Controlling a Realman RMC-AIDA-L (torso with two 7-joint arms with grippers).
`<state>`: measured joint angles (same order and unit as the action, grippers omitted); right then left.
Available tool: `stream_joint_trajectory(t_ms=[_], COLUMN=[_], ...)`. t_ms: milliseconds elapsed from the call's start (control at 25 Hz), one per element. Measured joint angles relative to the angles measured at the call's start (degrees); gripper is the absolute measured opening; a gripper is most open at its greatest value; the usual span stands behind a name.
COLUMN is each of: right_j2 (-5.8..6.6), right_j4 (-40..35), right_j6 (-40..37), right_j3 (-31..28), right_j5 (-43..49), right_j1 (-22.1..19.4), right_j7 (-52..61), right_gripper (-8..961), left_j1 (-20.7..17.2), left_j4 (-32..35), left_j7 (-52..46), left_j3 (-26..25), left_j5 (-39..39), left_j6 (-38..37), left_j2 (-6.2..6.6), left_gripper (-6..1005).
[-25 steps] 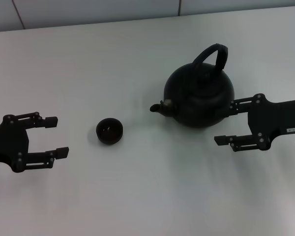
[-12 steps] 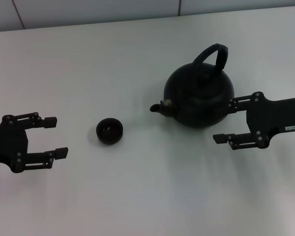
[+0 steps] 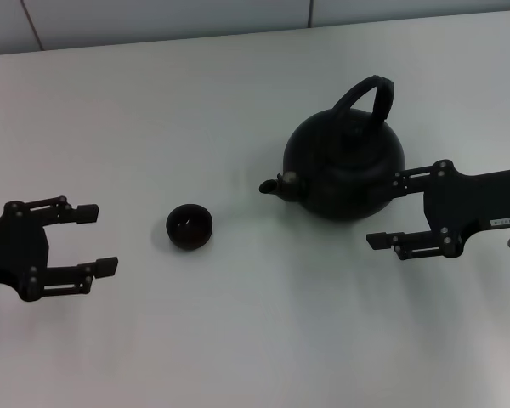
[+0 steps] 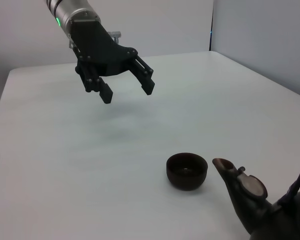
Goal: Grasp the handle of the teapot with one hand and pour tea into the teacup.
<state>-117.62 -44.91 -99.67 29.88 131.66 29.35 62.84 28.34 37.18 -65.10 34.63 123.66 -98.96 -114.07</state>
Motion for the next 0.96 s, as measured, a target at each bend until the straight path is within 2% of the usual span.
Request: stream_joint_trajectory(t_ms=[960], right_j2=[-0.15], right_j4=[-0.1], right_j6=[0.7], right_j3=[0.8], right_j5=[-0.3], right_j1=[0.1], right_j7=[0.0], right_gripper=[638], left_j1=[-0.1], left_j4=[0.0], left_j7=[-0.1], left_j3=[0.0], left_j5=[0.0], left_j6=[0.0], left_j2=[-0.19], left_gripper=[785])
